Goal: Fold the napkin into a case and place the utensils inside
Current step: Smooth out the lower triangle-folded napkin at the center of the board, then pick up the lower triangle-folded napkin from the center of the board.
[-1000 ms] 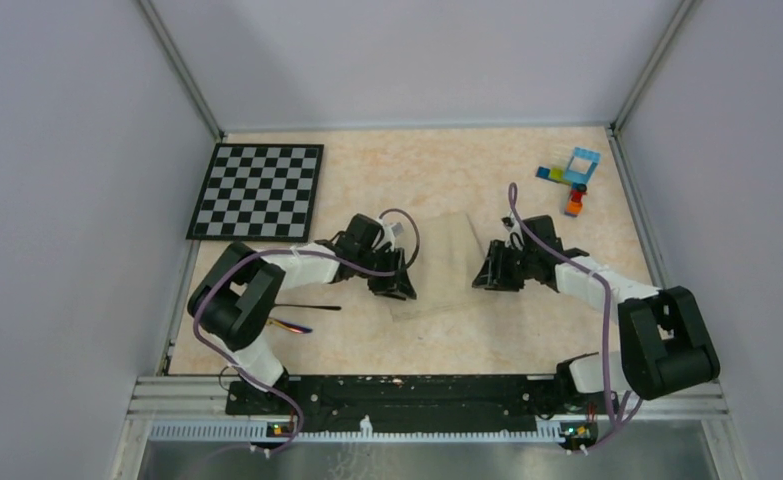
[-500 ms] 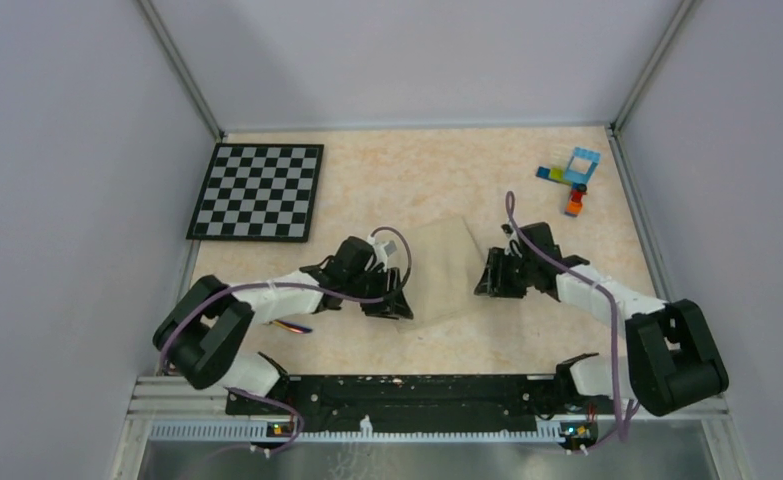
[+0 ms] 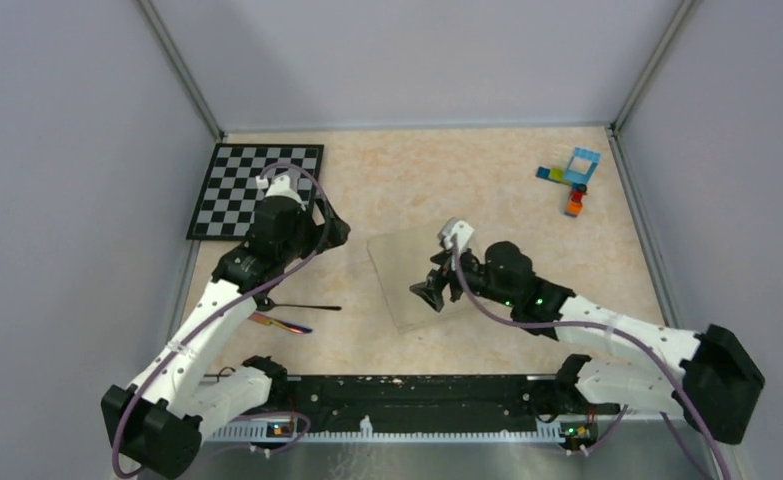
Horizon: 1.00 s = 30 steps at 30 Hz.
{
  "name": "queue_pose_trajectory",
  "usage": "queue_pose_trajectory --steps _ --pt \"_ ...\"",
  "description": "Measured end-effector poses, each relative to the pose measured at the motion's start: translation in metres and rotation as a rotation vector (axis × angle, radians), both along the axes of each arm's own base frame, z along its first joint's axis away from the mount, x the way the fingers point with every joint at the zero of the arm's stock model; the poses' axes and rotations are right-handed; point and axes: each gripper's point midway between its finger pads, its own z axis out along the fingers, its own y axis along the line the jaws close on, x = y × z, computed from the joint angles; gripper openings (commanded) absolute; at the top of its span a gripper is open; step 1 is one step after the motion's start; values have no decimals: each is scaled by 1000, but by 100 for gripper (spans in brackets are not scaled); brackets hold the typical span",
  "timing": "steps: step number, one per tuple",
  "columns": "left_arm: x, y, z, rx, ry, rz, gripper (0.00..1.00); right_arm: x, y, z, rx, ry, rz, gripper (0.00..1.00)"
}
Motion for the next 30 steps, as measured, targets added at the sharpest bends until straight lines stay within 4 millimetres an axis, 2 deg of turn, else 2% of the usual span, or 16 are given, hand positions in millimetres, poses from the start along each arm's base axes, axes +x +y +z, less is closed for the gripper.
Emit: queue_pose_trajectory --steps 2,8,12,15,19,21,25,30 --pt "0 14 -10 28 41 47 99 -7 14 -22 -73 -20 58 80" --pt "-7 17 -28 40 111 52 99 -40 46 -91 -348 -86 242 80" --pt "-13 17 -42 36 151 52 99 -43 59 -114 -487 -58 227 77" --pt "-17 18 -52 38 177 50 99 -34 74 -123 -562 69 114 67" --pt "-20 24 -63 52 200 76 99 -22 97 -135 -622 274 -72 64" --pt "-18 31 -66 56 206 106 99 -32 97 -142 -644 347 -127 61" --pt "-20 30 -63 48 197 101 99 -57 79 -163 -740 468 -229 56" --pt "-21 31 -64 47 195 101 99 -64 65 -175 -799 522 -304 53"
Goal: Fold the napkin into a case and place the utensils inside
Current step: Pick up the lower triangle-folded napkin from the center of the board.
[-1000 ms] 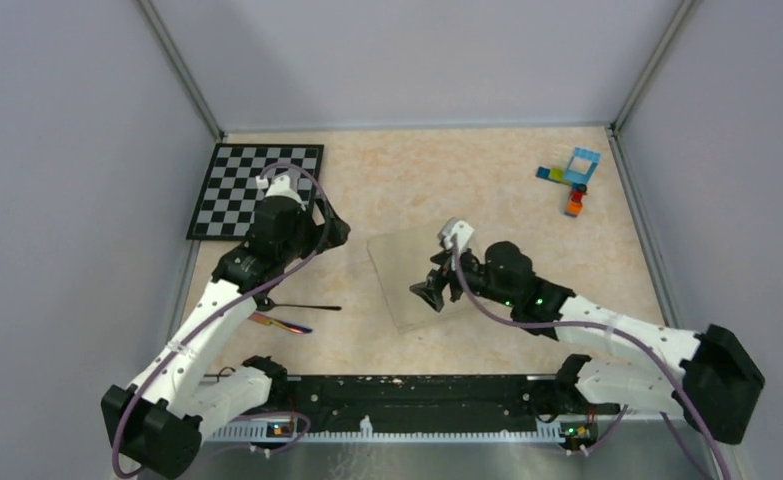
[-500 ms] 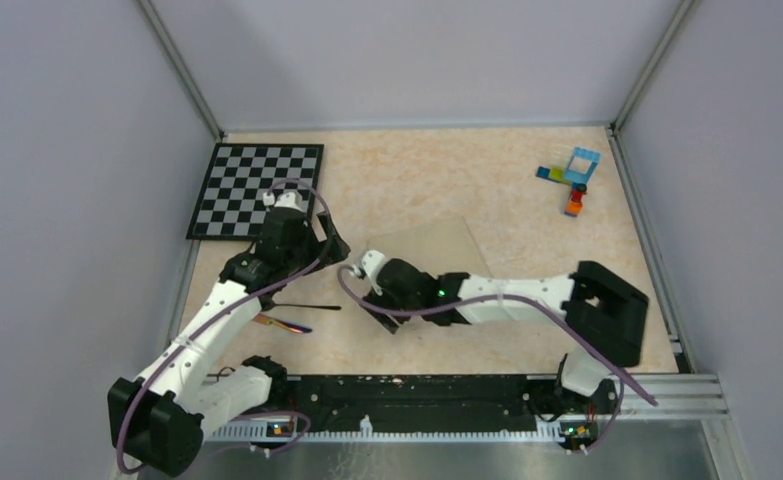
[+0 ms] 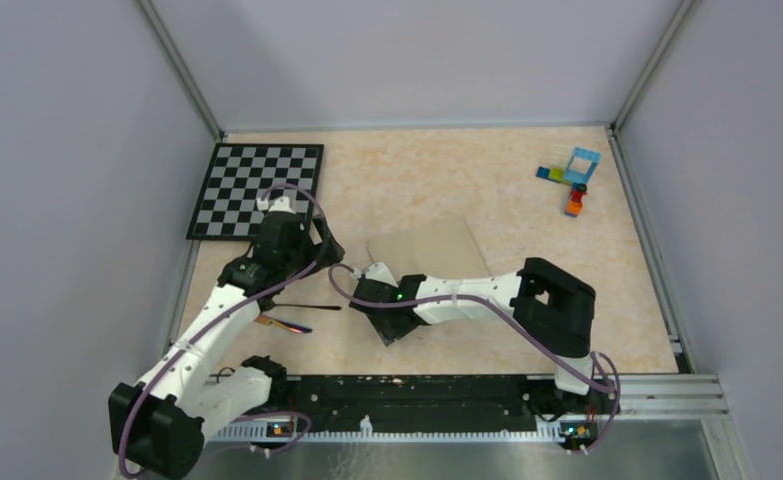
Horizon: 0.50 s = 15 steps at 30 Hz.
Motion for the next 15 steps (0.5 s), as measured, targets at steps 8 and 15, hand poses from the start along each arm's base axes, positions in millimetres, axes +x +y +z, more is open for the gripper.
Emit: queue_pose_trajectory --steps 8,15 --pt "-2 3 -7 6 12 9 99 4 -5 2 -30 -19 -12 52" --pt "5 22 -12 32 16 73 99 12 3 21 33 -74 19 53"
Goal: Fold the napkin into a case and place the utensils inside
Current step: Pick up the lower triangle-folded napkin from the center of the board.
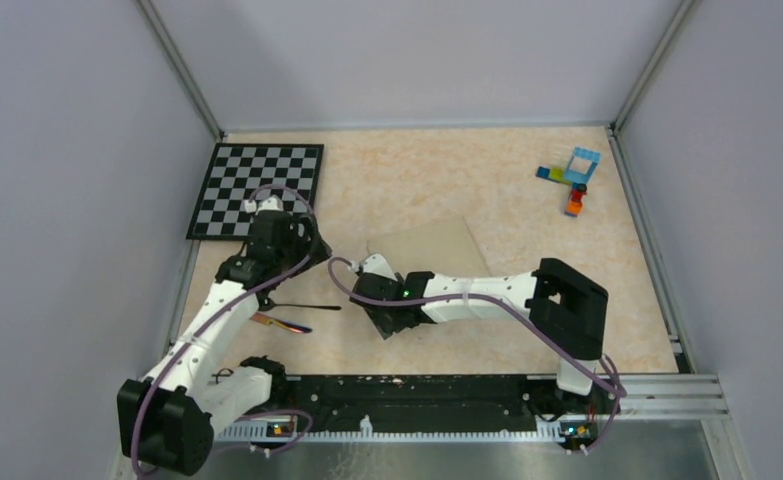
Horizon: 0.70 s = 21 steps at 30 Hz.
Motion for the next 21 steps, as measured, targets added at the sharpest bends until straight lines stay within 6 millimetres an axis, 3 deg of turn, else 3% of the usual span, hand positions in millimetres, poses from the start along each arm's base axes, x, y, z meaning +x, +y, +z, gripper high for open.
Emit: queue_pose_trajectory --steps 7,17,21 --pt "15 44 -19 -25 85 122 99 4 10 5 38 -23 22 45" --pt "19 46 -9 -75 67 97 99 3 4 -19 -32 -4 22 43" --pt "19 45 -7 -85 59 91 99 3 5 -20 -22 -3 8 14"
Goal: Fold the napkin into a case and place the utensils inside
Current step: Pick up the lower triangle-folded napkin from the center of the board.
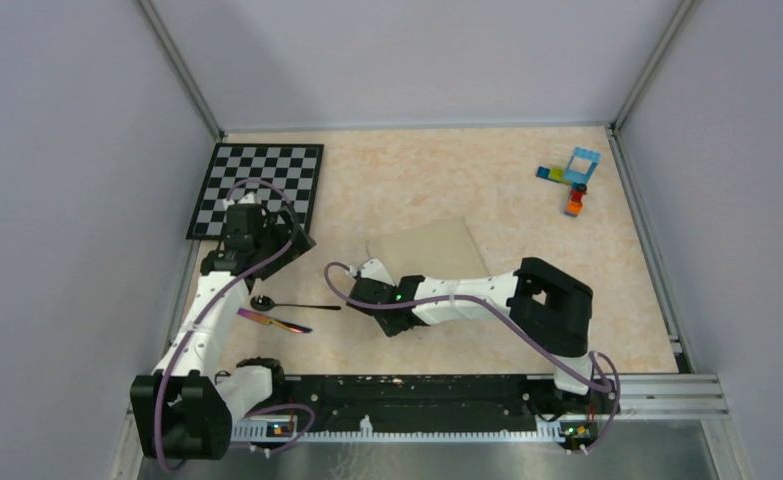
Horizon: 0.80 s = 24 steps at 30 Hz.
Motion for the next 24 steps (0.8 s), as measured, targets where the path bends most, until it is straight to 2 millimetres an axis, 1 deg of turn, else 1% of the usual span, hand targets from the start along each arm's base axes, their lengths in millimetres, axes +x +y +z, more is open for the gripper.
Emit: queue_pose_trajectory --steps 3,5,8,12,13,15,18,20,22,24 --pt "-1 -2 1 -7 -4 -11 99 2 1 -1 6 -10 -16 8" --pt "-1 -3 2 -10 -6 -16 99 3 1 -1 3 -22 -26 0" --pt "-2 -10 5 -32 -17 -59 99 5 -1 0 -3 -42 -41 0" --pt "-1 -36 11 -134 -66 -185 99 5 0 1 24 -48 -33 0" --pt "-2 -45 10 -177 -83 -226 99 4 -1 1 50 -38 -27 0" --pt "-8 -62 2 -266 -81 -293 99 -1 -2 3 121 4 -12 0" --pt "-18 -83 -18 -409 -18 -360 99 -7 -4 15 248 62 3 0" --pt "-24 -92 -27 -477 19 -379 99 -7 0 28 337 85 5 0" --pt "-28 -99 -30 -535 32 -392 99 -6 7 42 423 99 10 0" --pt "-31 -105 -29 -566 25 -407 99 -4 10 50 482 109 12 0"
